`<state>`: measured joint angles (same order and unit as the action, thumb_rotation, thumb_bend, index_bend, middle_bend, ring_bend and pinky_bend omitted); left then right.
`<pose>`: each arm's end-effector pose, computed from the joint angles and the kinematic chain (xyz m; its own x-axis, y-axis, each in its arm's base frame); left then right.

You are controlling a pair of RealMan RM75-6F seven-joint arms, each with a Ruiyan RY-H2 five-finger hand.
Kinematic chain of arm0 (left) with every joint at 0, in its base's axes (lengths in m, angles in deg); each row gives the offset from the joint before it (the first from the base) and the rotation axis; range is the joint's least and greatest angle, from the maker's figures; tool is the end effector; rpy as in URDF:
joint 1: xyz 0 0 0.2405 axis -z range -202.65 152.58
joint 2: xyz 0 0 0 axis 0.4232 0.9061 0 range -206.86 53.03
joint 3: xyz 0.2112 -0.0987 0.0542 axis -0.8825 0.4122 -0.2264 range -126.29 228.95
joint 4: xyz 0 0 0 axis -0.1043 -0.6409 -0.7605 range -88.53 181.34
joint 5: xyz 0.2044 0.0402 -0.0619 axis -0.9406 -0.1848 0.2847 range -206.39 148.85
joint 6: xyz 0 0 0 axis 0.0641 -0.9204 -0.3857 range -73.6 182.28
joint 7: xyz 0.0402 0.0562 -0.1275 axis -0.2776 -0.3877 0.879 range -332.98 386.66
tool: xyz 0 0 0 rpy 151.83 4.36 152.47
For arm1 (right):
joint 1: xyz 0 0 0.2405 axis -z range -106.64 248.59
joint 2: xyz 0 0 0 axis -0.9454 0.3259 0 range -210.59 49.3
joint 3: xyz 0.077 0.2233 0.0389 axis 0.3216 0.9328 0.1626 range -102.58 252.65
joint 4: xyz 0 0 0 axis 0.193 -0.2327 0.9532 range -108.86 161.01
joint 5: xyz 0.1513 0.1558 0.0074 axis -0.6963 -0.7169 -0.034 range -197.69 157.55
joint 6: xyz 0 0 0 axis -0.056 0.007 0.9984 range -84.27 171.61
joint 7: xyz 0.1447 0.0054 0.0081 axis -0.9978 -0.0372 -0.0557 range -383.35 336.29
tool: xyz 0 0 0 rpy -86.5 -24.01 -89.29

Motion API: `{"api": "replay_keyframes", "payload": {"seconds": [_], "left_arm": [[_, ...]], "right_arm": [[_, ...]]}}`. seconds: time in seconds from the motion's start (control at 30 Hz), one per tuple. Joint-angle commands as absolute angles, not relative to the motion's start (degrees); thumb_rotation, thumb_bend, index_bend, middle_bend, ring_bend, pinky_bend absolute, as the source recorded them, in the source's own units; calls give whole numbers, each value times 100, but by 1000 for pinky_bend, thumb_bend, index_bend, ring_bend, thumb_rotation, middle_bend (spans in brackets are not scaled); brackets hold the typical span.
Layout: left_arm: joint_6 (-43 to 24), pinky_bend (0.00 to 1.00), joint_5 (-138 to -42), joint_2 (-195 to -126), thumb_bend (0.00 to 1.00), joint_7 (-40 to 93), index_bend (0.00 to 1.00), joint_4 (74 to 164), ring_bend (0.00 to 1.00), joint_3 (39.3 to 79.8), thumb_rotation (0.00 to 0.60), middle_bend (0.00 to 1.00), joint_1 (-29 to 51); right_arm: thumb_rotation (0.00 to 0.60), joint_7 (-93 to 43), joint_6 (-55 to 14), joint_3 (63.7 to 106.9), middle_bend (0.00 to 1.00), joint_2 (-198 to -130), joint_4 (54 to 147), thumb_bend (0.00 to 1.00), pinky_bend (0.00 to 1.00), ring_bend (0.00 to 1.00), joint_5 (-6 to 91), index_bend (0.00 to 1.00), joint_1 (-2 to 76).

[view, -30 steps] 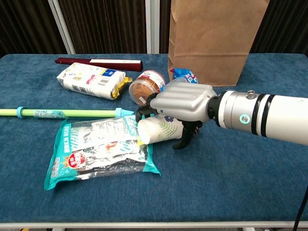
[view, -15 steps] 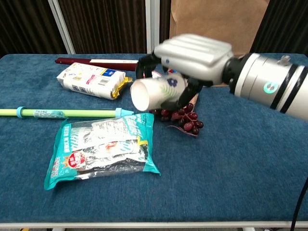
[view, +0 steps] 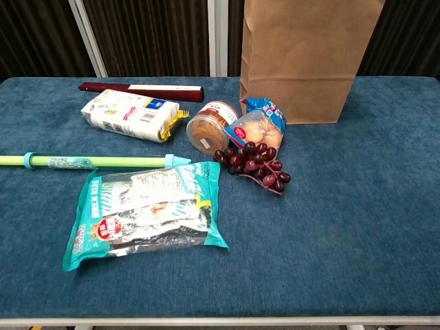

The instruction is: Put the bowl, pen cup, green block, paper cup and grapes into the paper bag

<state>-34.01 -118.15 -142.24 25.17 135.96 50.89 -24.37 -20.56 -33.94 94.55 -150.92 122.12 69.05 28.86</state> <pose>-0.3118 0.1468 0.1396 0.4507 0.0316 0.8921 0.8926 -0.0005 -0.4509 -0.0519 -0.3383 0.1383 0.1274 0.2812 0.9512 -0.7007 -0.6532 0.2869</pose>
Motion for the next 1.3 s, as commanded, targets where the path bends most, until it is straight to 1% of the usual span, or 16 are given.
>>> {"api": "replay_keyframes", "payload": {"seconds": [0.03,0.13,0.27,0.4,0.57,0.63,0.7,0.77,0.8,0.83,0.87,0.97,1.07,1.13,1.23,1.3], "left_arm": [[-3390,203,-11805,-14230,1,2513,259,13605,151,5091,600,225,-2433],[-3378,203,-11774,-14231,1,2513,260,13611,151,5086,600,225,-2443],[-3344,203,-11729,-14236,1,2524,260,13618,151,5085,600,225,-2445],[-3314,203,-11697,-14234,1,2528,259,13635,151,5096,600,225,-2433],[-3280,203,-11670,-14245,1,2547,260,13604,152,5094,600,226,-2428],[-3300,203,-11671,-14249,1,2577,260,13557,151,5080,600,225,-2450],[-3300,203,-11659,-14250,1,2588,260,13545,151,5083,600,225,-2454],[-3297,203,-11646,-14246,1,2584,260,13552,151,5086,600,225,-2456],[-3298,203,-11636,-14246,1,2585,260,13546,151,5078,600,225,-2468],[-3298,203,-11635,-14248,1,2587,260,13542,151,5073,600,225,-2472],[-3293,203,-11631,-14252,1,2590,260,13534,151,5069,600,225,-2476],[-3283,203,-11629,-14267,1,2597,260,13509,151,5067,600,225,-2474],[-3296,203,-11661,-14282,1,2618,260,13466,151,5065,600,225,-2470],[-3324,203,-11690,-14286,1,2638,260,13439,151,5063,600,225,-2474],[-3331,203,-11708,-14267,1,2608,260,13478,151,5083,600,225,-2453],[-3329,203,-11708,-14240,0,2557,260,13537,151,5090,600,225,-2444]], "right_arm": [[600,-2180,-3011,9974,477,-14795,11821,233,365,259,5929,548,2851],[600,-2212,-2639,10151,465,-14845,11366,229,366,254,5386,533,2684],[600,-2176,-2280,10262,454,-15089,10725,223,365,249,4870,516,2455],[600,-1956,-1728,10166,440,-15363,10190,221,363,241,4431,494,2211],[600,-1707,-1114,9999,395,-15687,9753,220,321,201,4070,417,1929],[600,-1583,-890,9948,361,-15820,9584,219,293,169,3904,353,1812],[600,-1471,-631,9904,318,-15900,9485,214,262,134,3720,267,1707],[600,-1401,-434,9880,227,-15902,9490,189,213,71,3572,112,1645],[600,-1351,-364,9869,190,-15882,9520,176,195,48,3502,66,1619],[600,-1332,-360,9870,127,-15866,9550,153,164,16,3473,12,1612],[600,-1334,-380,9876,94,-15850,9589,139,147,4,3463,0,1615],[600,-1467,-477,9925,48,-15735,9782,118,129,0,3478,0,1681],[600,-1701,-649,9998,44,-15540,10067,105,128,0,3591,0,1807],[600,-2067,-954,10103,51,-15405,10339,98,128,0,3837,0,1965],[600,-2787,-1502,10192,82,-15172,10759,99,128,0,4441,0,2273],[600,-3316,-1810,10147,96,-14905,11127,99,128,0,4993,0,2511]]}}
